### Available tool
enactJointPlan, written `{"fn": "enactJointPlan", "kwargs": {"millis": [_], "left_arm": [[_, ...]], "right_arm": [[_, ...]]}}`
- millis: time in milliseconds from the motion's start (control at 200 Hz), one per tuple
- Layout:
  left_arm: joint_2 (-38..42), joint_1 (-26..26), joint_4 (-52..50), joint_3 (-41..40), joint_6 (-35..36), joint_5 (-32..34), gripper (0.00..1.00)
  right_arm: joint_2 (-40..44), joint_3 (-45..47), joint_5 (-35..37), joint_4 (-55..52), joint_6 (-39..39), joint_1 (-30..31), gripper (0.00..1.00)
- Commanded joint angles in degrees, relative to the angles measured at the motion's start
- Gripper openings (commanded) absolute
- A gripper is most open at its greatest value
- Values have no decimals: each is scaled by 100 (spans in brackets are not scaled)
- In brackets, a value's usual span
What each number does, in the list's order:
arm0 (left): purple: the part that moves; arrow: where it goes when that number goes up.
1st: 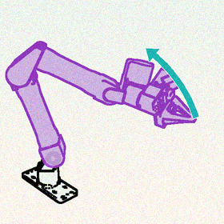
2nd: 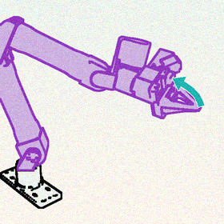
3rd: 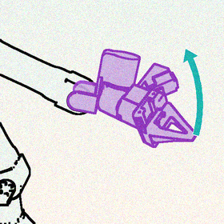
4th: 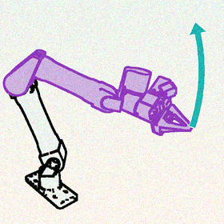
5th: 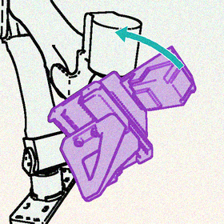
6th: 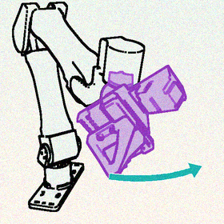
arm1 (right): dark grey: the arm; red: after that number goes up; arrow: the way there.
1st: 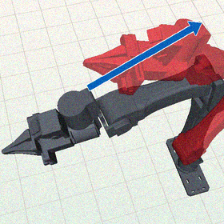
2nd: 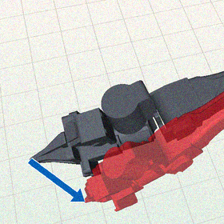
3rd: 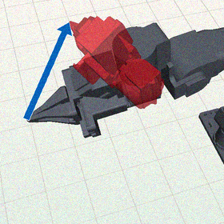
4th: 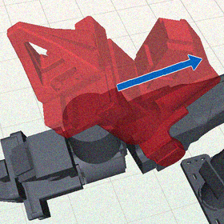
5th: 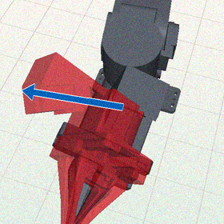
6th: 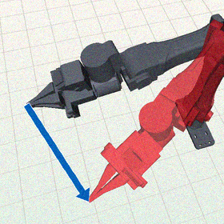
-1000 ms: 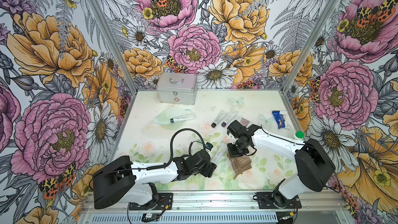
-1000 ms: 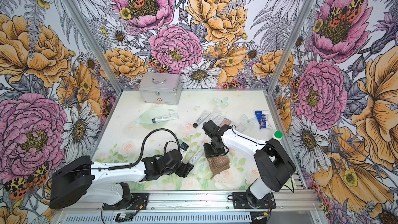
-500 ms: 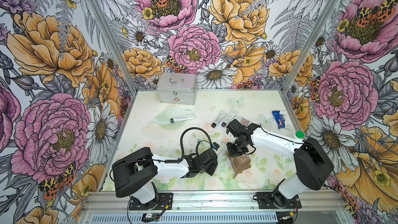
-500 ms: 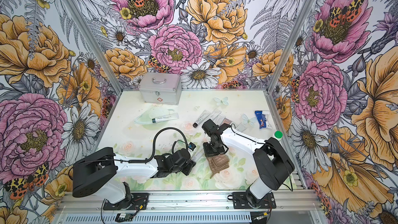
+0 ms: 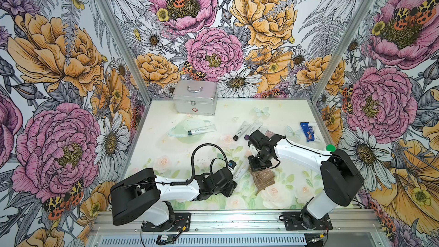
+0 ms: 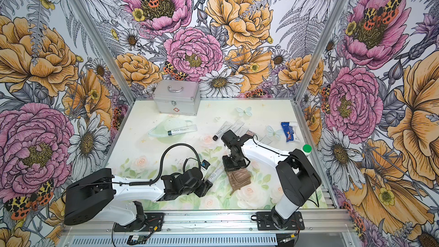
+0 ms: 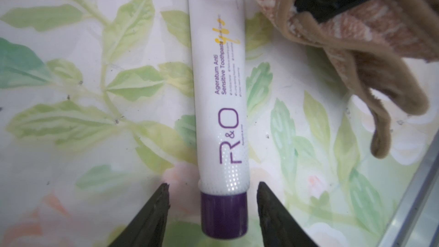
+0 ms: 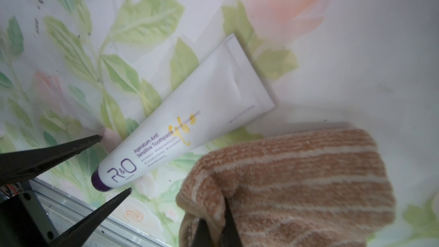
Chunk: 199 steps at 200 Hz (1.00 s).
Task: Wipe the surface of the toothpaste tube
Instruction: Wipe the dirt from the toothpaste tube.
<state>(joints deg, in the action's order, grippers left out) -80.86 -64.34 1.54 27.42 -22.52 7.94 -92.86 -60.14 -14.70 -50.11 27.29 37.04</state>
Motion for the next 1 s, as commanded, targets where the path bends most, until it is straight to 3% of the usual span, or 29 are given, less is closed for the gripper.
{"fn": "enactJointPlan", "kwargs": {"millis": [0, 265, 595, 991], "left_arm": [[-78, -18, 191, 30, 7, -102, 52], [-193, -27, 321, 29, 29, -257, 38], [-16, -26, 302, -86, 34, -400, 37], [258, -82, 53, -141, -53, -225, 37]], "right_arm": [[-92, -144, -31, 14, -20, -30, 0], [-61, -353, -218, 25, 27, -44, 0], [-844, -1164, -825, 220, 11, -64, 0], [-1200, -736, -726, 423, -21, 5, 0]]}}
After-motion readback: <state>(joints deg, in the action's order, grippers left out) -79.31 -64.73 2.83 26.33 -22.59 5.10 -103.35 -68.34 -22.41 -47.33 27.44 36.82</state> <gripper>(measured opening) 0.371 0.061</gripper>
